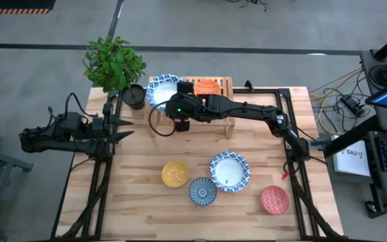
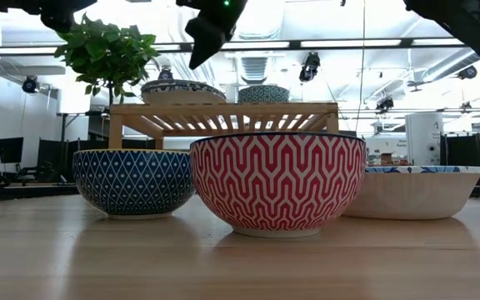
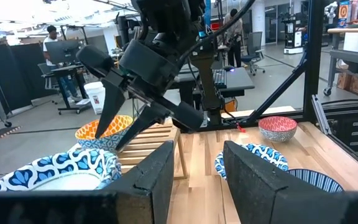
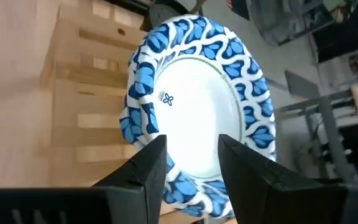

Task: Place and stack bowls onto a shelf
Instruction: Stack the white blue patterned bowl on top of the white blue patterned bowl on the shelf, then stack the yellow patterned bowl on top of the blue orange patterned bowl on the shelf

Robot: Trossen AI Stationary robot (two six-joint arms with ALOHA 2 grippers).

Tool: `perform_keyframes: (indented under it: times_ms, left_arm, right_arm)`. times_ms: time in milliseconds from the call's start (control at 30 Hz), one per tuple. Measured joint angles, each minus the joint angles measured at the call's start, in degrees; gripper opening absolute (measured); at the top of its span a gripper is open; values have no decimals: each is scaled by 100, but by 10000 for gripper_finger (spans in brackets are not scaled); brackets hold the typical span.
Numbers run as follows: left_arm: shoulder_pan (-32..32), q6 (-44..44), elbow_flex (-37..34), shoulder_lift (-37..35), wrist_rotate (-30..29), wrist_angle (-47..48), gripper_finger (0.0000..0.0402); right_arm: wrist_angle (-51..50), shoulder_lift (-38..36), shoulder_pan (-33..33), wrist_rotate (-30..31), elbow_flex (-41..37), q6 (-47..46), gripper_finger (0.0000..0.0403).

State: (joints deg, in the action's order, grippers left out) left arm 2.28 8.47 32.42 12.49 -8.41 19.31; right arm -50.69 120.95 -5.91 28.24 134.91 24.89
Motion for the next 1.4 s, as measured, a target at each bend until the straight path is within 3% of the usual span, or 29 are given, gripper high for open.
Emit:
perform_keyframes:
  times_ms: [200,367,433,933,1100,1400]
  left_arm:
    - [0,0,0,0,0,9,123]
    - [0,-2,0,0,0,64,123]
    - [-1,-14,0,4,1,107,123]
    - [2,-216,25,406,9,-76,123]
    - [2,-288,56,684,11,-91,123]
    - [-2,-1187,-19,1176,336,-52,123]
  right_arm:
    - [-1,-7,28,-61,0,-593,134]
    - [-23,-211,31,-1775,-4,-1103,130]
    - [-155,-325,55,-2081,-7,-1258,124]
    - [-1073,-743,887,-2017,-278,-1239,67]
    - [-487,-1455,968,-1945,-1418,-1304,57]
    - [2230,-3392,968,-1924,-4807,-1290,57]
